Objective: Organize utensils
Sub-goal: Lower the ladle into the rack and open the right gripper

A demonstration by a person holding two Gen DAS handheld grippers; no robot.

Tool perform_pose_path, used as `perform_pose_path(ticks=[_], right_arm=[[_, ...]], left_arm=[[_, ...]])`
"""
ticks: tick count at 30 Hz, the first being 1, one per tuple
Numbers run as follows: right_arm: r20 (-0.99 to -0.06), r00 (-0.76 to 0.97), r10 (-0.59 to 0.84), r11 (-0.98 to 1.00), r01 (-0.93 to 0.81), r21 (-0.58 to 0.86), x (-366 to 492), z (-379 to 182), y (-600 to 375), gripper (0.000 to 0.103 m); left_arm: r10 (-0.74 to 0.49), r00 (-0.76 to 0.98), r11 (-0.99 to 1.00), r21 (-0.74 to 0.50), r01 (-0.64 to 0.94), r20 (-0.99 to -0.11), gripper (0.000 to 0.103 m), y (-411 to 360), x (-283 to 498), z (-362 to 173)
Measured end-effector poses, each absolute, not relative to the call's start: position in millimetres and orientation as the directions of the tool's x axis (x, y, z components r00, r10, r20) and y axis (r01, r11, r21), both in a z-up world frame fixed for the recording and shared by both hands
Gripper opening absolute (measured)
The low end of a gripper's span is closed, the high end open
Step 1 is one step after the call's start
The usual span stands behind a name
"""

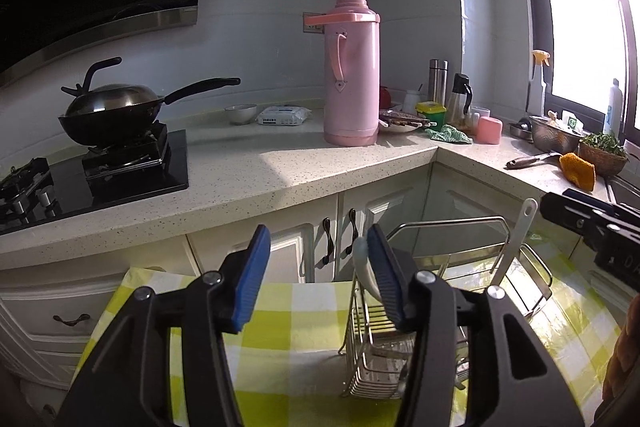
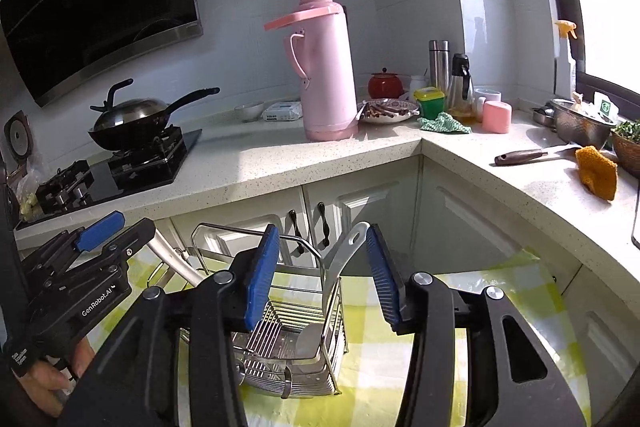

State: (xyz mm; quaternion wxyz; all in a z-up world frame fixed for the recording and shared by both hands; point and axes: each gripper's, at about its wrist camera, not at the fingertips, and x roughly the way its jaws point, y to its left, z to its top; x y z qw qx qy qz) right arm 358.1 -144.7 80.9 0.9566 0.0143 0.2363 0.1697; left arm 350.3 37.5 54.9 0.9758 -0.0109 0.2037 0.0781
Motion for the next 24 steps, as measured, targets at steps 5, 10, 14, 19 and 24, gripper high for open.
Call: perform_pose_path(ticks=[5, 10, 14, 19, 24], right_arm=[[-0.428, 0.851, 0.303, 0.952, -0.284, 0.111, 329, 95, -170, 0.047], [-0.417, 0.864, 0.281, 0.96, -0.253, 0.123, 288, 97, -198, 0.05], [-0.41, 0.873, 0.266, 0.964, -0.229, 0.139, 264, 94, -211, 0.052], [-0.401, 0.882, 0.249, 0.968, -0.217, 0.123, 245, 100, -214, 0.052], [-0.386, 0.89, 0.245, 0.969, -0.209, 0.134, 245, 105, -228, 0.052]], left_arm=[[0.174, 0.895, 0.979, -0.021, -0.201, -0.41, 0.059, 54, 323, 60], [0.171, 0.898, 0.967, -0.105, -0.231, -0.405, 0.066, 76, 282, 63], [0.087, 0.935, 0.971, -0.18, -0.156, -0.344, 0.066, 75, 293, 73], [-0.006, 0.876, 0.991, -0.121, -0.06, -0.482, 0.026, 44, 351, 60], [0.053, 0.896, 0.989, -0.1, -0.108, -0.442, 0.043, 45, 340, 58]])
